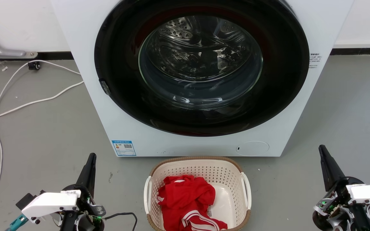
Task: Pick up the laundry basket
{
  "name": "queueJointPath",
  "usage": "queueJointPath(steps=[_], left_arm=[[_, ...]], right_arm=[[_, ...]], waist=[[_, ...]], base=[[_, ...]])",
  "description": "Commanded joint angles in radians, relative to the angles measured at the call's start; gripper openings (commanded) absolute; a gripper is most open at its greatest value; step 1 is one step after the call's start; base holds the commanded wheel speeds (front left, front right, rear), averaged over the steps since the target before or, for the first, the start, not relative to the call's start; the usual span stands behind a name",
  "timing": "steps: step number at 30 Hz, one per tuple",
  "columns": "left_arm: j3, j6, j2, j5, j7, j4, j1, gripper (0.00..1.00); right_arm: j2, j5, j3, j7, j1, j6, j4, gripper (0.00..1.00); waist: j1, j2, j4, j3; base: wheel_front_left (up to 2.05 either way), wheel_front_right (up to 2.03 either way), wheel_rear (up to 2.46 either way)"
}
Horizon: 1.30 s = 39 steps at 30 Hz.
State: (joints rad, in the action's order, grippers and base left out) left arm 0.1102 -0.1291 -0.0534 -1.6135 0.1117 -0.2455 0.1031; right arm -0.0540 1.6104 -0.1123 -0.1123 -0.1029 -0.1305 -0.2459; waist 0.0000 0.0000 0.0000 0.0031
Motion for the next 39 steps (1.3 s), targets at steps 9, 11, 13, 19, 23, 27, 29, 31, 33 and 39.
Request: queueJointPath(steps=[9, 11, 13, 19, 23, 27, 29, 31, 33, 39], left_arm=[[0.004, -0.003, 0.001, 0.004, 0.003, -0.001, 0.011, 0.00], [0.004, -0.003, 0.001, 0.004, 0.003, -0.001, 0.011, 0.00], [0.004, -0.003, 0.001, 0.004, 0.003, -0.001, 0.011, 0.00], [0.005, -0.003, 0.001, 0.005, 0.003, -0.001, 0.011, 0.00], [0.005, -0.003, 0.001, 0.005, 0.004, -0.001, 0.011, 0.00], [0.005, -0.003, 0.001, 0.005, 0.004, -0.001, 0.011, 0.00], [0.005, -0.003, 0.001, 0.005, 0.004, -0.001, 0.011, 0.00], [0.000, 0.000, 0.001, 0.000, 0.000, -0.004, -0.002, 1.00], [-0.004, 0.001, 0.003, 0.000, -0.005, -0.012, -0.008, 1.00], [-0.034, 0.001, 0.003, -0.001, -0.037, -0.006, -0.004, 1.00]], right_arm=[[0.003, -0.001, -0.002, -0.002, -0.012, 0.000, -0.001, 0.00], [0.003, -0.001, -0.002, -0.002, -0.012, 0.000, -0.001, 0.00], [0.003, -0.002, -0.002, -0.003, -0.012, 0.000, -0.001, 0.00], [0.003, -0.002, -0.002, -0.003, -0.012, 0.000, -0.001, 0.00], [0.003, -0.002, -0.002, -0.003, -0.012, 0.000, -0.001, 0.00], [0.003, -0.002, -0.002, -0.003, -0.012, 0.000, -0.001, 0.00], [0.003, -0.002, -0.002, -0.003, -0.012, 0.000, -0.001, 0.00], [0.001, 0.000, 0.000, 0.000, 0.003, 0.000, -0.004, 1.00], [0.002, 0.000, 0.002, 0.005, 0.010, 0.000, -0.010, 1.00], [0.002, -0.001, 0.018, 0.036, 0.017, 0.000, 0.005, 1.00]], waist=[[0.0000, 0.0000, 0.000, 0.000], [0.0000, 0.0000, 0.000, 0.000], [0.0000, 0.0000, 0.000, 0.000], [0.0000, 0.0000, 0.000, 0.000], [0.0000, 0.0000, 0.000, 0.000], [0.0000, 0.0000, 0.000, 0.000], [0.0000, 0.0000, 0.000, 0.000], [0.0000, 0.0000, 0.000, 0.000], [0.0000, 0.0000, 0.000, 0.000], [0.0000, 0.0000, 0.001, 0.001]], base=[[0.00, 0.00, 0.00], [0.00, 0.00, 0.00], [0.00, 0.00, 0.00], [0.00, 0.00, 0.00], [0.00, 0.00, 0.00], [0.00, 0.00, 0.00], [0.00, 0.00, 0.00], [0.00, 0.00, 0.00], [0.00, 0.00, 0.00], [0.00, 0.00, 0.00]])
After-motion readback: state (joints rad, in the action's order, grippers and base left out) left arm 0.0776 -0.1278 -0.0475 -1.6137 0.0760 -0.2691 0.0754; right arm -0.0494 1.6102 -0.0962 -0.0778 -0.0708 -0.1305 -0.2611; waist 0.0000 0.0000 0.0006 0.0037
